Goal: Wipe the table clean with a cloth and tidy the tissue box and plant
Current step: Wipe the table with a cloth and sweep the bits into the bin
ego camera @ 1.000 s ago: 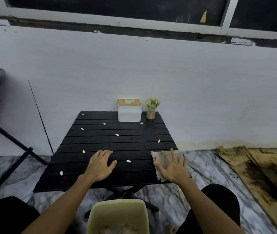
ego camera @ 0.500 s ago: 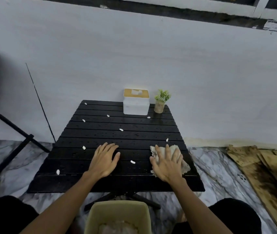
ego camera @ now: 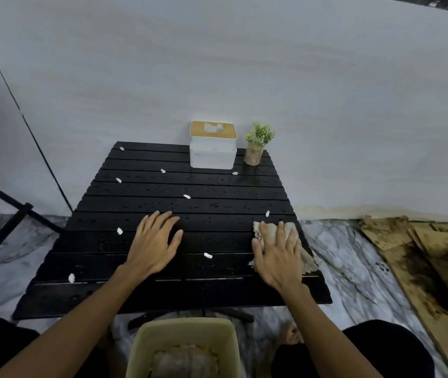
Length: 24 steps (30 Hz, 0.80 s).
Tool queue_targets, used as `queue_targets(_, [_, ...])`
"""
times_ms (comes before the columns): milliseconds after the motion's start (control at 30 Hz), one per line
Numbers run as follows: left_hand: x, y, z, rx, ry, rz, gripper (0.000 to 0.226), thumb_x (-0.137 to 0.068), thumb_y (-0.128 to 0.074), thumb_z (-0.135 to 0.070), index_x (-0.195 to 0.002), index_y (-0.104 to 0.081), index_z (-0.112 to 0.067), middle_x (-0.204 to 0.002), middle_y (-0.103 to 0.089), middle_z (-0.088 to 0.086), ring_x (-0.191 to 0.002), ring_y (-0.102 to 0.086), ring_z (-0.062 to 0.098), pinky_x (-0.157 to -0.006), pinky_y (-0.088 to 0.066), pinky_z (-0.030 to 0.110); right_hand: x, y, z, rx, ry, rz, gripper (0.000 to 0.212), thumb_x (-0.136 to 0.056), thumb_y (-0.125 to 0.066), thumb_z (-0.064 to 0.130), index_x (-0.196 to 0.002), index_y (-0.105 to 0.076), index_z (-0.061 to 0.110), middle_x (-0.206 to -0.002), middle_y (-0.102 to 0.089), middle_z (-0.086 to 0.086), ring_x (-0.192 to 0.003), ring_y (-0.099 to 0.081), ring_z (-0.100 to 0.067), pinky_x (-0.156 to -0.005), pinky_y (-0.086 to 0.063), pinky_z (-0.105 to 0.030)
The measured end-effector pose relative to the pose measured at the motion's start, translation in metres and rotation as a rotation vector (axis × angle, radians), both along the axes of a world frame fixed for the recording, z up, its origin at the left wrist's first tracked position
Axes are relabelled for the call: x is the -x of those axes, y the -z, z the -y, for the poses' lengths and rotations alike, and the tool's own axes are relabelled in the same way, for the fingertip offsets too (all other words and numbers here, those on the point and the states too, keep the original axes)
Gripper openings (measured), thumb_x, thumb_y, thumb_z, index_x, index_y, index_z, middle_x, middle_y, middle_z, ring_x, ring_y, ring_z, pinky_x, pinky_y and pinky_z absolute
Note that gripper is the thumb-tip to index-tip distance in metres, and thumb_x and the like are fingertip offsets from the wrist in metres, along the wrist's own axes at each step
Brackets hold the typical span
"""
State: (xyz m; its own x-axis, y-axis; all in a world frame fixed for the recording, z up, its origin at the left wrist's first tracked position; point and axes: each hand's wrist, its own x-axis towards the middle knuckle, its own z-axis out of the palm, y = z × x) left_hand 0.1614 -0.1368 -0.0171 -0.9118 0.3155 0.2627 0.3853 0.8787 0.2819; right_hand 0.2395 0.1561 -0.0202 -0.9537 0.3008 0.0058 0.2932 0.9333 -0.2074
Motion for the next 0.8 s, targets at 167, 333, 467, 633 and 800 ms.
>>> queue_targets(167, [0.01, -0.001, -0.007, -0.026, -0.044, 0.07, 0.071, -0.09, -0.016, -0.059, -0.141, -0.046, -0.019, -0.151, -0.041, 0.004, -0.144, -0.025, 0.026, -0.118, -0.014, 0.044, -0.023, 0.001, 0.026, -0.024, -0.196, -0.053, 0.066, -0.099, -0.006, 0.06, -0.16, -0.011, 0.036, -0.17, -0.006, -0.009, -0.156, 0.001, -0.034, -0.127, -0.004, -0.048])
queue_targets(333, [0.024, 0.001, -0.012, -0.065, -0.063, 0.078, 0.06, -0.096, -0.027, -0.053, -0.142, -0.044, -0.019, -0.15, -0.041, 0.005, -0.144, -0.025, 0.026, -0.118, -0.014, 0.045, -0.017, 0.007, -0.017, 0.019, 0.13, -0.045, 0.067, -0.098, 0.0, 0.058, -0.16, -0.009, 0.034, -0.169, -0.004, -0.011, -0.155, -0.002, -0.038, -0.126, -0.005, -0.05])
queue_targets(467, [0.032, 0.002, -0.014, -0.079, -0.068, 0.081, 0.071, -0.091, -0.018, -0.059, -0.143, -0.042, -0.017, -0.15, -0.041, 0.005, -0.143, -0.026, 0.027, -0.118, -0.016, 0.044, 0.023, 0.007, -0.037, 0.049, 0.304, -0.029, 0.063, -0.103, -0.011, 0.053, -0.161, -0.005, 0.029, -0.169, -0.005, -0.014, -0.155, -0.001, -0.039, -0.126, -0.005, -0.051])
queue_targets(633, [0.04, 0.002, -0.015, -0.075, -0.07, 0.079, 0.074, -0.09, -0.014, -0.06, -0.144, -0.041, -0.018, -0.151, -0.039, 0.004, -0.144, -0.025, 0.025, -0.119, -0.013, 0.042, 0.08, 0.001, -0.037, 0.07, 0.203, -0.009, 0.062, -0.105, -0.014, 0.047, -0.161, -0.007, 0.022, -0.168, -0.005, -0.016, -0.155, 0.001, -0.04, -0.125, -0.004, -0.054])
queue_targets(800, [0.049, 0.001, -0.013, -0.069, -0.078, 0.085, 0.074, -0.09, -0.014, -0.06, -0.145, -0.04, -0.018, -0.151, -0.039, 0.004, -0.144, -0.025, 0.024, -0.119, -0.014, 0.041, 0.091, -0.004, -0.011, 0.032, -0.157, -0.012, 0.058, -0.107, -0.009, 0.045, -0.159, 0.002, 0.02, -0.168, 0.004, -0.008, -0.155, 0.011, -0.027, -0.127, 0.003, -0.045])
